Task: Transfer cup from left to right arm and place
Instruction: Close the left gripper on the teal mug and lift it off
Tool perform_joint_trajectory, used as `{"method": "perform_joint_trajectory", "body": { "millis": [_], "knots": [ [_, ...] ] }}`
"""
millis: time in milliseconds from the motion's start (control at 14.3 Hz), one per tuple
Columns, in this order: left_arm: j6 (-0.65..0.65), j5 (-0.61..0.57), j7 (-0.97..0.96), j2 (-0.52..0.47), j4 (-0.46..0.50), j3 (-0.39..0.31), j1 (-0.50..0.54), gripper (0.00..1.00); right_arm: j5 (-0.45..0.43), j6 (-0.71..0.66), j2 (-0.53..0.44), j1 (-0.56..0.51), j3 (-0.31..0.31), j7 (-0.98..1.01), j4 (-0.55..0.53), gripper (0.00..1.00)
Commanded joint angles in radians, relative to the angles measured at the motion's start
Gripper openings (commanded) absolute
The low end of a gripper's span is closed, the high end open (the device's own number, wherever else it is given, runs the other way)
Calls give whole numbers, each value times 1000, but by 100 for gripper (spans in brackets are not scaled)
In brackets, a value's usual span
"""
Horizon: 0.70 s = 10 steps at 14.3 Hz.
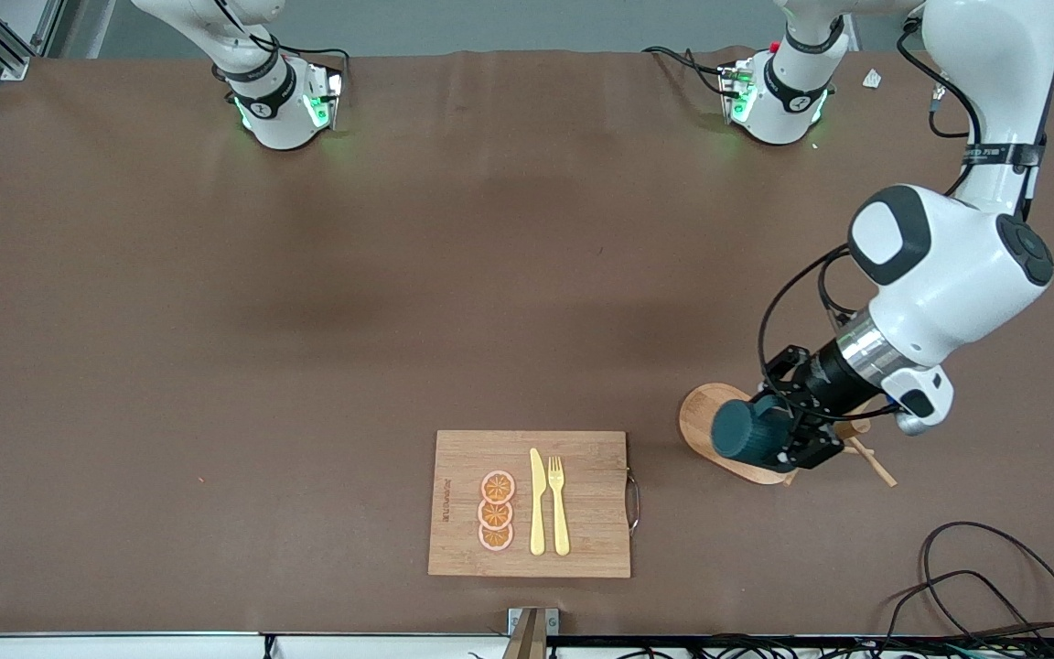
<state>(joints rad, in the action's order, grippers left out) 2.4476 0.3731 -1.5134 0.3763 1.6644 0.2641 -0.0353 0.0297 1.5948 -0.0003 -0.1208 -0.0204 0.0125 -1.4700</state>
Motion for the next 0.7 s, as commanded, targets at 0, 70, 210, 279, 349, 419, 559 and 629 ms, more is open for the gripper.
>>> {"method": "perform_joint_trajectory", "body": {
  "millis": [0, 70, 210, 279, 349, 419, 559, 629],
  "knots": [
    [-21, -11, -24, -2, -64, 3, -72, 37, -5, -1, -6, -22, 17, 7, 0, 100],
    [-21, -32, -24, 3, -81, 3, -96, 37, -7, -1, -6, -22, 17, 6, 0, 100],
    [-21, -136, -22, 6, -87, 4, -147, 37, -5, -1, -6, -22, 17, 7, 0, 100],
    [-21, -196, -19, 25, -89, 4, -165, 37, -7, -1, -6, -22, 17, 7, 0, 100],
    [-19, -257, -24, 45, -100, 4, -204, 37, -5, -1, -6, -22, 17, 7, 0, 100],
    [-19, -304, -24, 80, -126, 0, -244, 32, -7, -1, -7, -22, 17, 6, 0, 100],
    [-18, -417, -27, 165, -178, -8, -293, 32, -7, -1, -7, -22, 17, 6, 0, 100],
    [-18, -492, -27, 205, -202, -9, -313, 31, -7, -1, -7, -22, 17, 6, 0, 100]
  ]
}}
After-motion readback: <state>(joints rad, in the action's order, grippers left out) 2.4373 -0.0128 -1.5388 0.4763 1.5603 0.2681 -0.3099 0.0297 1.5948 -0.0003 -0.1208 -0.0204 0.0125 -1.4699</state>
